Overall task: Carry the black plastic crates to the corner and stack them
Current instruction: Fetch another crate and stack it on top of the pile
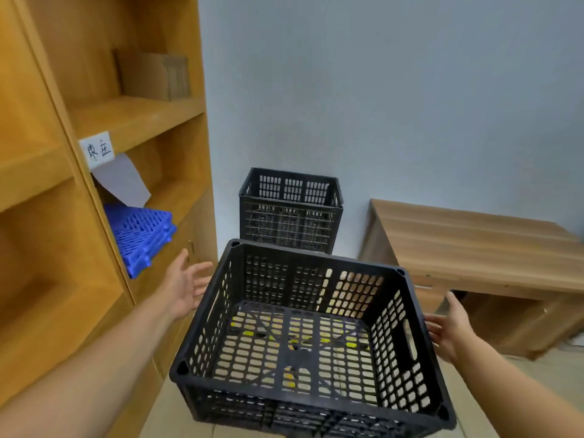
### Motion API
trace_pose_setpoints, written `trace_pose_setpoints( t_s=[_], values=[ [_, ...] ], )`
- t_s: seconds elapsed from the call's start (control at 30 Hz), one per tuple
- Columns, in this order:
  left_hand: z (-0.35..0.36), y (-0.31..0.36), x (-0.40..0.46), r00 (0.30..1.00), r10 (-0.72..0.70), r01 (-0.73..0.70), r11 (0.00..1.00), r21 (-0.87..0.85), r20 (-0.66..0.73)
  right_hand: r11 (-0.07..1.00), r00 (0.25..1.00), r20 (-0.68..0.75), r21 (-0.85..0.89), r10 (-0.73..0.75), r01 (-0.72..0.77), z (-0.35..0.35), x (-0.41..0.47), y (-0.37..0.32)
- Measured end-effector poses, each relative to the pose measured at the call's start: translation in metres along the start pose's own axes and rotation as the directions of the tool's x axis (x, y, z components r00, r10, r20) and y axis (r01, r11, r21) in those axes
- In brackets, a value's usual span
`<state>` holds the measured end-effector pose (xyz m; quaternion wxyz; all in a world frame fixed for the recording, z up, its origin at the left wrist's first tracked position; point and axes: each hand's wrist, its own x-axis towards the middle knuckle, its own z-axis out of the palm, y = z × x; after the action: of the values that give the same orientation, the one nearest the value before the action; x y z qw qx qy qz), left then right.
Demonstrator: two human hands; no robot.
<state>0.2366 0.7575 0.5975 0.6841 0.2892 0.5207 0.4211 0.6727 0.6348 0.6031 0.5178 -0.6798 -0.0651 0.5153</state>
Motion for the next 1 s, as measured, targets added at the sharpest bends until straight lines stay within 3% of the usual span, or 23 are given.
trace_pose_setpoints(
  t_s=[0.47, 1.0],
  values=[
    [0.012, 0.135, 0.1, 0.989, 0.135, -0.141, 0.981, -0.132, -0.051, 0.994, 0.999, 0.043, 0.109, -0.011, 0.006, 0.112, 0.065, -0.136],
    [0.087, 0.288, 0.241, 0.949, 0.305, -0.313, 0.943, -0.115, -0.079, 0.984, 0.942, 0.325, 0.177, -0.087, 0.03, 0.212, 0.184, -0.332]
  ],
)
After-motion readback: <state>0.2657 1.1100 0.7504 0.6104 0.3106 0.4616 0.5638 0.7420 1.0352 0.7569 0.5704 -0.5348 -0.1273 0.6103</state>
